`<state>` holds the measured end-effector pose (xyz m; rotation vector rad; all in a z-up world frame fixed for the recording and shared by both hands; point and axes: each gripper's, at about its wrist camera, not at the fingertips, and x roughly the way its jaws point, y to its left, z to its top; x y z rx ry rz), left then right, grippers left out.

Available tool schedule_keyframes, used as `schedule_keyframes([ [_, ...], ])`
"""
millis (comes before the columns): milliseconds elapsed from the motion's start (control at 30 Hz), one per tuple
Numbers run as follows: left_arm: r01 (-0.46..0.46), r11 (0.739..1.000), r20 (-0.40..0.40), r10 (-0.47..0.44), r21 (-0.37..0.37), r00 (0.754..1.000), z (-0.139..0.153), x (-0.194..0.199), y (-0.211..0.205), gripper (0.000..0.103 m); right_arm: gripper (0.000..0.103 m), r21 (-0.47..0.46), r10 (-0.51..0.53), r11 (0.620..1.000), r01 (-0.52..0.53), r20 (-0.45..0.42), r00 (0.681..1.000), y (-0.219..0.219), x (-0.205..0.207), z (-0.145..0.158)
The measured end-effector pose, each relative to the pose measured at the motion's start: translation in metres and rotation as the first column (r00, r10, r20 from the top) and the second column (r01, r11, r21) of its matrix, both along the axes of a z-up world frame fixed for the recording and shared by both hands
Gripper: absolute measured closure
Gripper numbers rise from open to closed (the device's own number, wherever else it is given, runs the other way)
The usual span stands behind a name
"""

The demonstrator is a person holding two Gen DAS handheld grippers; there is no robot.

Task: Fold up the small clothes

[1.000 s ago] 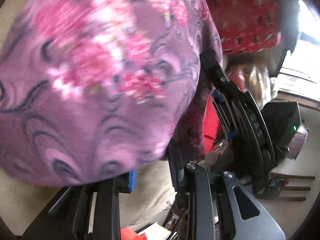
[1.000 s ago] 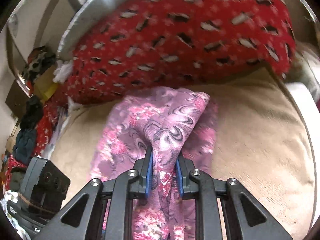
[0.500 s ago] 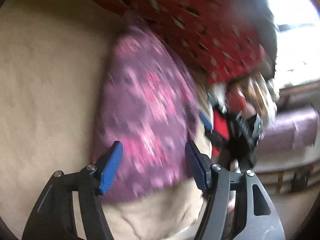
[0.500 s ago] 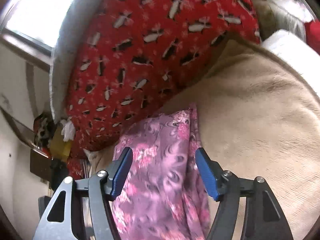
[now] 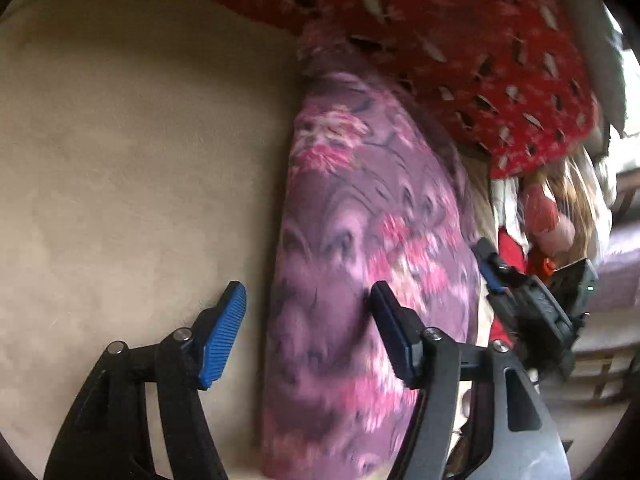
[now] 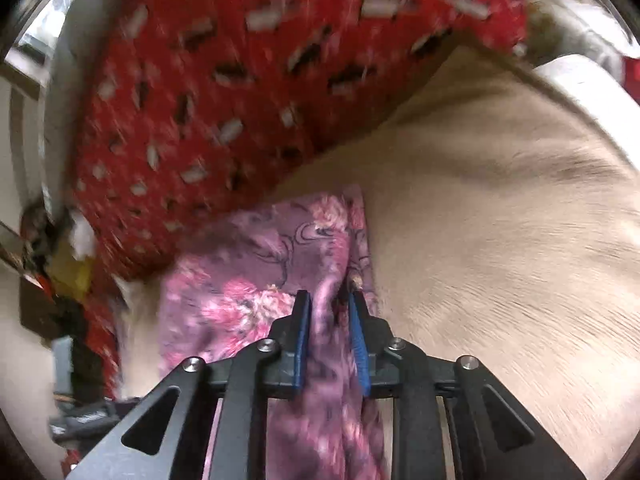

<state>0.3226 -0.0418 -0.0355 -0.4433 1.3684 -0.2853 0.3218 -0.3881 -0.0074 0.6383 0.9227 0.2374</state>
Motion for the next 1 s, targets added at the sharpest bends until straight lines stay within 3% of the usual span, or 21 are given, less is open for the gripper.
schedule_keyframes([
  [33, 0.011, 1.000, 0.014, -0.011, -0.005, 1.000, 0.005, -0.009, 0.002, 0.040, 0.077, 0.019, 0.024, 1.000, -0.024, 0.018, 1.000, 0.000, -0.006, 0.006],
  [100, 0.037, 0.999, 0.037, -0.036, -0.004, 0.999, 0.010, -0.030, 0.002, 0.040, 0.051, 0.018, 0.071, 0.997, -0.072, 0.030, 0.997, 0.003, -0.034, 0.010],
  [167, 0.052, 0.999, 0.033, -0.052, 0.012, 0.998, 0.008, -0.047, -0.001, 0.040, 0.040, -0.018, 0.079, 0.997, -0.079, 0.005, 0.997, 0.008, -0.049, 0.002],
  [233, 0.070, 0.997, 0.006, -0.071, 0.037, 0.997, -0.002, -0.057, -0.010, 0.040, 0.044, -0.030, 0.098, 0.995, -0.100, -0.059, 0.993, 0.011, -0.064, -0.015],
  [267, 0.077, 0.996, -0.004, -0.077, 0.055, 0.997, -0.005, -0.062, -0.012, 0.039, 0.065, -0.011, 0.105, 0.994, -0.106, -0.057, 0.993, 0.009, -0.072, -0.018],
  [300, 0.082, 0.994, -0.004, -0.082, 0.074, 0.997, -0.006, -0.068, -0.011, 0.039, 0.094, 0.029, 0.119, 0.993, -0.119, -0.008, 0.993, 0.006, -0.083, -0.015],
  [367, 0.087, 0.990, -0.011, -0.086, 0.115, 0.996, -0.010, -0.077, -0.007, 0.039, 0.098, 0.000, 0.101, 0.995, -0.101, 0.059, 0.993, 0.004, -0.097, -0.010],
  [400, 0.087, 0.989, -0.020, -0.085, 0.119, 0.996, -0.014, -0.079, -0.006, 0.039, 0.099, -0.069, 0.111, 0.992, -0.108, 0.036, 0.993, 0.008, -0.100, -0.015],
  [467, 0.087, 0.987, -0.020, -0.085, 0.135, 0.996, -0.012, -0.080, -0.009, 0.039, 0.099, -0.150, 0.131, 0.979, -0.141, -0.077, 0.988, 0.015, -0.095, -0.035],
  [500, 0.088, 0.984, -0.012, -0.087, 0.156, 0.996, -0.008, -0.082, -0.012, 0.039, 0.098, -0.156, 0.120, 0.979, -0.130, -0.072, 0.990, 0.015, -0.095, -0.032],
  [600, 0.094, 0.968, 0.032, -0.104, 0.232, 0.994, 0.001, -0.085, -0.024, 0.039, 0.092, -0.184, 0.083, 0.980, -0.076, 0.032, 0.996, 0.020, -0.106, 0.001],
  [733, 0.077, 0.966, 0.026, -0.085, 0.246, 0.996, -0.003, -0.085, -0.028, 0.038, 0.086, -0.190, 0.107, 0.979, -0.076, 0.162, 0.981, 0.033, -0.129, 0.023],
  [800, 0.067, 0.968, 0.019, -0.074, 0.243, 0.997, -0.004, -0.086, -0.025, 0.038, 0.068, -0.243, 0.143, 0.963, -0.114, 0.105, 0.984, 0.048, -0.123, 0.007],
  [867, 0.067, 0.968, 0.013, -0.072, 0.243, 0.997, -0.004, -0.086, -0.023, 0.039, 0.072, -0.322, 0.175, 0.930, -0.178, -0.040, 0.984, 0.063, -0.112, -0.021],
  [933, 0.071, 0.965, 0.019, -0.078, 0.254, 0.997, -0.002, -0.087, -0.025, 0.039, 0.073, -0.333, 0.175, 0.927, -0.171, -0.019, 0.984, 0.065, -0.112, -0.016],
  [1000, 0.069, 0.958, 0.048, -0.085, 0.277, 0.995, 0.004, -0.086, -0.028, 0.039, 0.069, -0.273, 0.155, 0.952, -0.136, 0.047, 0.987, 0.060, -0.109, 0.006],
])
